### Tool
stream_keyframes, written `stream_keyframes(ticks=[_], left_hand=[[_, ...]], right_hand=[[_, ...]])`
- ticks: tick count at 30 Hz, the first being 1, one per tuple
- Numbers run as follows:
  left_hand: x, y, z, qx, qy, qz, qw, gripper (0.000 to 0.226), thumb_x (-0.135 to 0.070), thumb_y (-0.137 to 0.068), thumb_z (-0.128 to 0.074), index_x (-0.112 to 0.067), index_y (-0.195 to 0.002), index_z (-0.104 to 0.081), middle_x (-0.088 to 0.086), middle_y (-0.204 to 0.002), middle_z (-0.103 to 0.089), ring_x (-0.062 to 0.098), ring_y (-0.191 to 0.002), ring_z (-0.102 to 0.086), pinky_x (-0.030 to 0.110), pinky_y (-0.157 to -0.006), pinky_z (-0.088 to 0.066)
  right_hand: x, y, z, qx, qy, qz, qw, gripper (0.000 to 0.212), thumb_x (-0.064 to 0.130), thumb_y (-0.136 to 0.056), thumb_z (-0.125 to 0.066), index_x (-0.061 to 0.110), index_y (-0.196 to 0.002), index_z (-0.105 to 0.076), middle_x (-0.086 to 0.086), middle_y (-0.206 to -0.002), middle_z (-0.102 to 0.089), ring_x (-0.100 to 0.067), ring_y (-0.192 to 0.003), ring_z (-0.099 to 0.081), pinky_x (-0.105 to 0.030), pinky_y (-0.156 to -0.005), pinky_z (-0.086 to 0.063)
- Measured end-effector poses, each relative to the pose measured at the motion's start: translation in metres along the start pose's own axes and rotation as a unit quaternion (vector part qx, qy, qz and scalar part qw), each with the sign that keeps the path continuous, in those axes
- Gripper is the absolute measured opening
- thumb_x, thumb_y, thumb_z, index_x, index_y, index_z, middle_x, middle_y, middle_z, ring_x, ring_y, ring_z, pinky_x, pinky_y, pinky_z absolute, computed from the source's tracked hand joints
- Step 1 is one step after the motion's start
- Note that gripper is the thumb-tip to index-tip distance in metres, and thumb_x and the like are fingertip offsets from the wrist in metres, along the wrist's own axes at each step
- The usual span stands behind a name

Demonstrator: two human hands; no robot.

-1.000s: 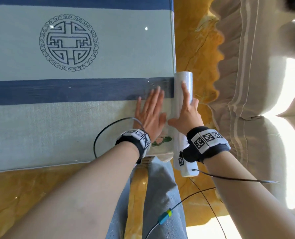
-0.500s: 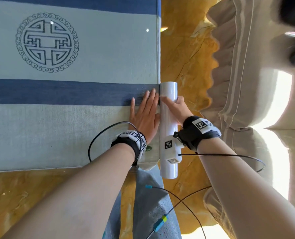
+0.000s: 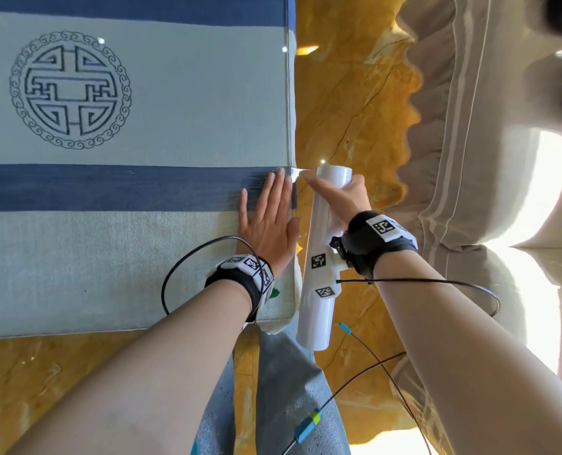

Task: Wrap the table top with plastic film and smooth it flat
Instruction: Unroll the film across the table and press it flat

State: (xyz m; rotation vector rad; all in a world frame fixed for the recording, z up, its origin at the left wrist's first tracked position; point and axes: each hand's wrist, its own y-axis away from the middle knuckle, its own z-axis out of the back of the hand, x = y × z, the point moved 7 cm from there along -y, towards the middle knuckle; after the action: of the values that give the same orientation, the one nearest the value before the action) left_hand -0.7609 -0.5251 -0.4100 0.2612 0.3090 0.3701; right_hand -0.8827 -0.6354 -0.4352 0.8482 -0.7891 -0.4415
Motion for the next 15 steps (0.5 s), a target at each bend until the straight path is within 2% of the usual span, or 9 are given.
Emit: stream_keyframes(ticks=[2,3,7,12,15], left_hand=[[0.003,0.007,-0.002,0.006,0.006,0.004,1.0,0.063,-0.041,-0.097,-0.01,-0.016,-0.154,0.001,-0.002,-0.162,0.004,0.013,-0.149,0.006,0.049,-0.119,0.0],[0.004,0.01,-0.003,0.007,0.006,0.005,1.0,0.063,-0.04,-0.098,-0.012,-0.017,-0.154,0.0,-0.002,-0.162,0.004,0.013,-0.149,0.006,0.049,-0.119,0.0],[0.004,0.015,-0.001,-0.011,0.018,0.007,1.0,0.061,-0.038,-0.098,-0.02,-0.017,-0.155,-0.008,-0.002,-0.162,-0.005,0.012,-0.149,-0.003,0.047,-0.12,-0.004],[0.005,0.017,-0.005,-0.03,-0.01,-0.021,0.999,0.06,-0.037,-0.102,-0.029,-0.015,-0.154,-0.01,-0.001,-0.162,-0.007,0.014,-0.149,-0.004,0.047,-0.12,-0.01],[0.002,0.022,-0.003,-0.054,-0.042,-0.035,0.997,0.057,-0.038,-0.103,-0.03,-0.014,-0.153,-0.019,0.001,-0.159,-0.018,0.016,-0.147,-0.017,0.047,-0.116,-0.024]], right_hand=[[0.003,0.002,-0.007,-0.005,0.042,0.011,0.999,0.081,0.059,-0.069,-0.08,0.013,-0.119,-0.035,-0.003,-0.108,-0.053,-0.015,-0.088,-0.056,-0.023,-0.058,-0.041],[0.004,0.003,-0.011,-0.007,0.056,0.014,0.998,0.082,0.059,-0.07,-0.08,0.012,-0.12,-0.036,-0.004,-0.107,-0.052,-0.016,-0.086,-0.055,-0.023,-0.058,-0.04],[0.005,0.008,-0.021,-0.024,0.078,0.008,0.997,0.084,0.054,-0.073,-0.079,0.008,-0.126,-0.034,-0.006,-0.104,-0.048,-0.024,-0.087,-0.052,-0.033,-0.071,-0.045],[0.002,0.012,-0.021,-0.056,0.07,-0.015,0.996,0.074,0.052,-0.072,-0.081,0.013,-0.107,-0.028,-0.007,-0.097,-0.049,-0.026,-0.082,-0.053,-0.037,-0.071,-0.046],[-0.002,0.013,-0.025,-0.063,0.064,-0.035,0.995,0.071,0.046,-0.074,-0.081,0.014,-0.106,-0.027,-0.007,-0.097,-0.049,-0.027,-0.083,-0.053,-0.037,-0.072,-0.046]])
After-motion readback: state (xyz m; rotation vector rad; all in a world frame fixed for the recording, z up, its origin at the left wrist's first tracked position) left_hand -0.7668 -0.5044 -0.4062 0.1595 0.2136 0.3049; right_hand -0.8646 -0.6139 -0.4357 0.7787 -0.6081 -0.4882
